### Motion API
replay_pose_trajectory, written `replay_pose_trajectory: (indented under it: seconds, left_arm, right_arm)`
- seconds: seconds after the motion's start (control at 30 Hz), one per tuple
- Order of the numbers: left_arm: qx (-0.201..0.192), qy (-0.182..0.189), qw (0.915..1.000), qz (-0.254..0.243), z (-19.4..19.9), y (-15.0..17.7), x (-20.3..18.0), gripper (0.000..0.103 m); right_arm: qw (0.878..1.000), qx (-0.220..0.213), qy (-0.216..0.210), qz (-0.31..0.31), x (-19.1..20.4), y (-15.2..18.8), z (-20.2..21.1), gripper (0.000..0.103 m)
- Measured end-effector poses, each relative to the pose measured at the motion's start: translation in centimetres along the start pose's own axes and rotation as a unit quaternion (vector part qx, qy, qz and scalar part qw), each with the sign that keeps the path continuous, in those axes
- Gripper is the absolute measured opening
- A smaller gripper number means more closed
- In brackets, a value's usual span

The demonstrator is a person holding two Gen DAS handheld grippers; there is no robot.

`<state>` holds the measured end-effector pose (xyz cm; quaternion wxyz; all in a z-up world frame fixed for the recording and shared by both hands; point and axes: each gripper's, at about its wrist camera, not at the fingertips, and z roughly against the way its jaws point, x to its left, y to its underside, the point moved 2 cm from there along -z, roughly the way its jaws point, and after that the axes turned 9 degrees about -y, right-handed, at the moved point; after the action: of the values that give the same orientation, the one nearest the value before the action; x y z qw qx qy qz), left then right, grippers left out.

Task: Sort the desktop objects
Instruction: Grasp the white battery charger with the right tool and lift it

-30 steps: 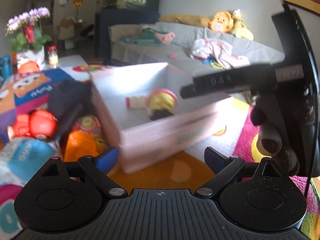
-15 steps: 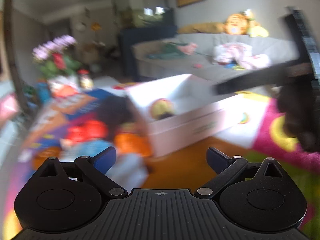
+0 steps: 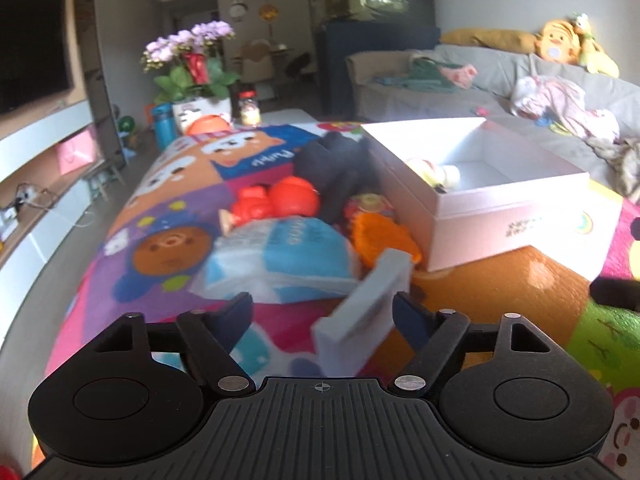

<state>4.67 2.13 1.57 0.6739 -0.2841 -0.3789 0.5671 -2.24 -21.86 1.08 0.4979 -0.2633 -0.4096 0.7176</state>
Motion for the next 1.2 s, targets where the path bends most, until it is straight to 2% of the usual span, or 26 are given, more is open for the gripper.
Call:
replay_pose_trajectory:
  seconds: [0.03,0.1,0.17,0.23,0.3,0.37,0.43,0.5,0.57,0.67,0.8,0.9,1.0,1.13,1.2]
  left_arm:
    - [0.001,0.003,1.0000,-0.006,0.0,0.1,-0.4,0.068]
    - [-0.003,0.028,0.9995,-0.012,0.6,0.3,-1.1,0.063]
    - [-0.007,0.075,0.9970,-0.014,1.7,0.6,-1.7,0.066]
    - [-0.003,0.126,0.9920,-0.011,2.7,1.1,-2.0,0.074]
    - [-0.002,0.142,0.9898,-0.005,3.4,1.5,-1.9,0.078]
    - [-0.001,0.123,0.9925,0.004,3.8,1.8,-1.4,0.084]
    - [0.003,0.077,0.9968,0.017,3.9,2.1,-0.4,0.096]
    - [0.019,0.019,0.9993,0.027,3.5,2.4,0.8,0.097]
    - [0.044,-0.045,0.9974,0.035,2.8,2.9,2.0,0.097]
    - [0.069,-0.099,0.9912,0.056,2.0,3.6,4.1,0.097]
    - [0.072,-0.122,0.9869,0.077,2.5,4.0,6.4,0.099]
    - [0.060,-0.134,0.9859,0.080,2.9,3.9,7.1,0.100]
    - [0.056,-0.128,0.9863,0.087,3.1,3.8,7.5,0.100]
    - [0.056,-0.121,0.9872,0.088,2.9,3.8,7.4,0.100]
    - [0.057,-0.117,0.9876,0.088,2.7,3.9,7.2,0.100]
  right_arm:
    - [1.000,0.001,-0.003,0.009,0.3,0.1,0.1,0.101]
    - [1.000,-0.002,-0.008,0.021,0.5,0.2,0.7,0.101]
    - [1.000,-0.008,-0.004,0.021,0.2,-0.1,1.2,0.102]
    - [1.000,-0.013,0.002,0.011,-0.2,-0.6,1.3,0.103]
    - [1.000,-0.013,0.001,0.001,-0.5,-1.0,1.1,0.103]
    - [1.000,-0.012,-0.007,0.003,-0.1,-1.4,0.7,0.103]
    - [0.999,-0.007,-0.028,0.019,0.9,-1.7,0.2,0.103]
    - [0.997,0.004,-0.059,0.042,2.4,-1.8,-0.9,0.103]
    - [0.995,0.023,-0.081,0.052,3.8,-2.0,-2.5,0.103]
    - [0.992,0.055,-0.111,0.037,5.7,-2.5,-5.5,0.103]
    - [0.989,0.080,-0.126,0.012,7.5,-3.0,-8.8,0.103]
    - [0.989,0.097,-0.108,-0.008,7.9,-3.3,-10.9,0.103]
    - [0.987,0.121,-0.107,-0.024,7.6,-3.0,-11.6,0.103]
    - [0.988,0.119,-0.089,0.039,7.8,-1.9,-10.1,0.102]
    - [0.989,0.114,-0.065,0.064,7.2,-1.5,-8.9,0.102]
